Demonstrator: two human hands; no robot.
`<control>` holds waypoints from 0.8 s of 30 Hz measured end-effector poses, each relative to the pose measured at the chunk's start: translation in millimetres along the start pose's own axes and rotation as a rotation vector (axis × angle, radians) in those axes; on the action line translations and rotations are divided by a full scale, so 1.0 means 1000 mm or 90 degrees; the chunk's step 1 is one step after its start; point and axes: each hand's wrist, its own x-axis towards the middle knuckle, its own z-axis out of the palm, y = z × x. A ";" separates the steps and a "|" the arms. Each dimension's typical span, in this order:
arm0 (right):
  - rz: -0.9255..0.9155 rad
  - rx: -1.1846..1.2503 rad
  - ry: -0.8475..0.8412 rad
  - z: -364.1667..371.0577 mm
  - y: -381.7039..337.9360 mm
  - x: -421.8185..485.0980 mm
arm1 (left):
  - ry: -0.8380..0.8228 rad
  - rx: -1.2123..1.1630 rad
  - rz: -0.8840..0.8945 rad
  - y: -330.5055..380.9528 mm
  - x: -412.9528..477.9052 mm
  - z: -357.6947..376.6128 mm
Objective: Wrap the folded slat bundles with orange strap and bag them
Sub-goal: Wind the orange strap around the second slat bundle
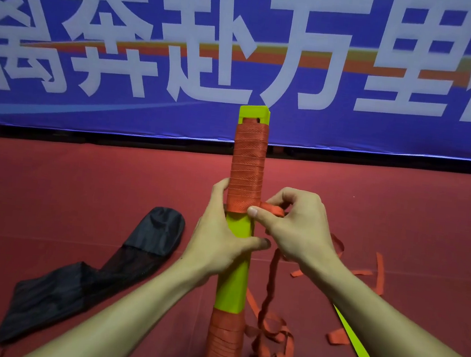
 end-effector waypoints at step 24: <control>-0.006 0.168 -0.146 -0.020 0.016 0.008 | -0.188 -0.236 -0.095 -0.018 0.003 -0.033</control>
